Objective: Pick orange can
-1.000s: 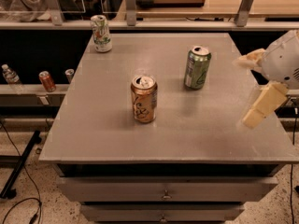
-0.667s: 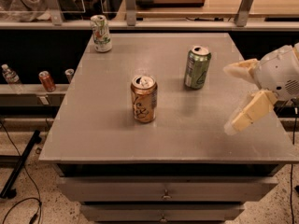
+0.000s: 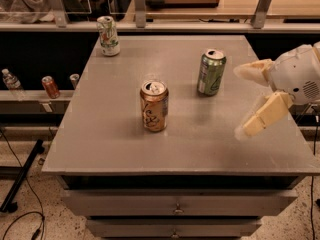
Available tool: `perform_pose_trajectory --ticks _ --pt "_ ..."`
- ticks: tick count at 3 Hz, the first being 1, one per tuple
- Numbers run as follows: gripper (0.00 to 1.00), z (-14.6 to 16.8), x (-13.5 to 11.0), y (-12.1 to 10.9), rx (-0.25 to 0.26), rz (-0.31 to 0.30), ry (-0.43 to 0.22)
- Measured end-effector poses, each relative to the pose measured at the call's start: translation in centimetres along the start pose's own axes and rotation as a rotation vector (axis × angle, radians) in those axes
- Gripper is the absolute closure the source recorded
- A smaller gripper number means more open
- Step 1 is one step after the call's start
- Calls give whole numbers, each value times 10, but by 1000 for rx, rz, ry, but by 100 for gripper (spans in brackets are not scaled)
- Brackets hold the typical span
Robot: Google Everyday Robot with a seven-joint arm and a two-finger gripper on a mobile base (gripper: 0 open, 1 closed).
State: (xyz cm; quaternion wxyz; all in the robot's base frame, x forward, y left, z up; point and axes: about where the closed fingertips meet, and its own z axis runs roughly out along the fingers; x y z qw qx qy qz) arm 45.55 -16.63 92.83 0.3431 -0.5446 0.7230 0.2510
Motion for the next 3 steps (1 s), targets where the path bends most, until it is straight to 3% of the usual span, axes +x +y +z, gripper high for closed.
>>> perform_pose_trajectory --ticks 1,2,3 --pt "0 21 -14 5 -25 -33 -85" --pt "0 56 -35 7 -52 -79 -228" --pt "0 84 -50 5 -68 -107 -331"
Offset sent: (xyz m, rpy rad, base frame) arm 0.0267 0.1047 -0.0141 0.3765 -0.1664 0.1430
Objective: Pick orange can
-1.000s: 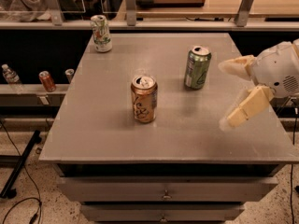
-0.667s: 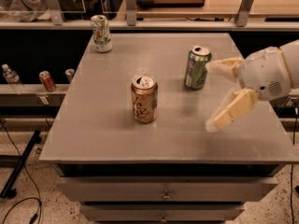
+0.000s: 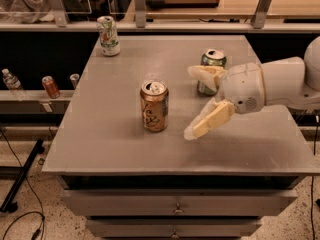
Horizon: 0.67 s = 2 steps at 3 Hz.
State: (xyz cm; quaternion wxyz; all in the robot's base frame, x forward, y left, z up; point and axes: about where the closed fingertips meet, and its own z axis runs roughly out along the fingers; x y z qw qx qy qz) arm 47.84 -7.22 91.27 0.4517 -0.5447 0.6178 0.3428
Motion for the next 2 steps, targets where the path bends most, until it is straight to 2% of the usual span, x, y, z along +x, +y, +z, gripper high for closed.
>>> perform_pose_trajectory --ticks 1,2 --pt "0 29 -2 -8 -10 -14 -67" --pt "0 52 -6 -8 -44 -26 -117"
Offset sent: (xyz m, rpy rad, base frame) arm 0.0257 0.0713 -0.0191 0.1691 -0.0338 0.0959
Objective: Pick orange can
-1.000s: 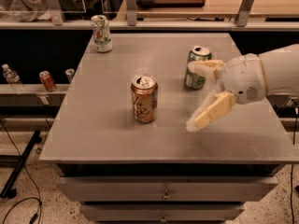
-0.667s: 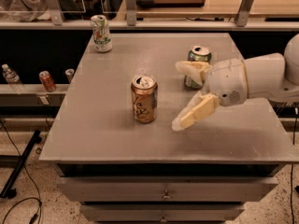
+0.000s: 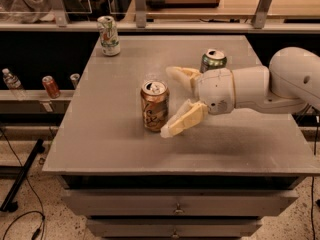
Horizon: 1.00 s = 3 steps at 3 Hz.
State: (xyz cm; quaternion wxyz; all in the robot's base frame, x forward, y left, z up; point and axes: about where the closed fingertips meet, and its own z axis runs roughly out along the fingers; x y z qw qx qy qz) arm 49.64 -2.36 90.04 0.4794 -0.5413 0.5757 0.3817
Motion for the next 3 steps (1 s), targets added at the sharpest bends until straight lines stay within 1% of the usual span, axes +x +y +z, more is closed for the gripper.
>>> perform_pose_trajectory --ticks 1,3 --pt "0 22 -3 1 -46 -3 -48" --pt "0 47 -1 6 -121 13 -101"
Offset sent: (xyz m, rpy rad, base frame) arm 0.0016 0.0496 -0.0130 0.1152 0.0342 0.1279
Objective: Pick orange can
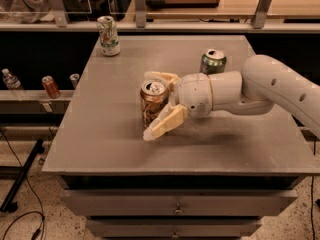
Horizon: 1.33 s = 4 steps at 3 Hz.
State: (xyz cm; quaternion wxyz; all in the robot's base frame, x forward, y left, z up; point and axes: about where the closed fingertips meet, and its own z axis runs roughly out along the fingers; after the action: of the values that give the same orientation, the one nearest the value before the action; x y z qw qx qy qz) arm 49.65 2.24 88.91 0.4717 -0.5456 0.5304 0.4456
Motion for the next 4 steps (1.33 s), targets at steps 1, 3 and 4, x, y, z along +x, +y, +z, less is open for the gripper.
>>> perform_pose_trajectory --ticks 1,3,4 --pt "0 4 8 -1 -16 19 -7" --pt "39 0 25 -14 3 43 -8" --pt "62 -2 31 -18 9 53 -14"
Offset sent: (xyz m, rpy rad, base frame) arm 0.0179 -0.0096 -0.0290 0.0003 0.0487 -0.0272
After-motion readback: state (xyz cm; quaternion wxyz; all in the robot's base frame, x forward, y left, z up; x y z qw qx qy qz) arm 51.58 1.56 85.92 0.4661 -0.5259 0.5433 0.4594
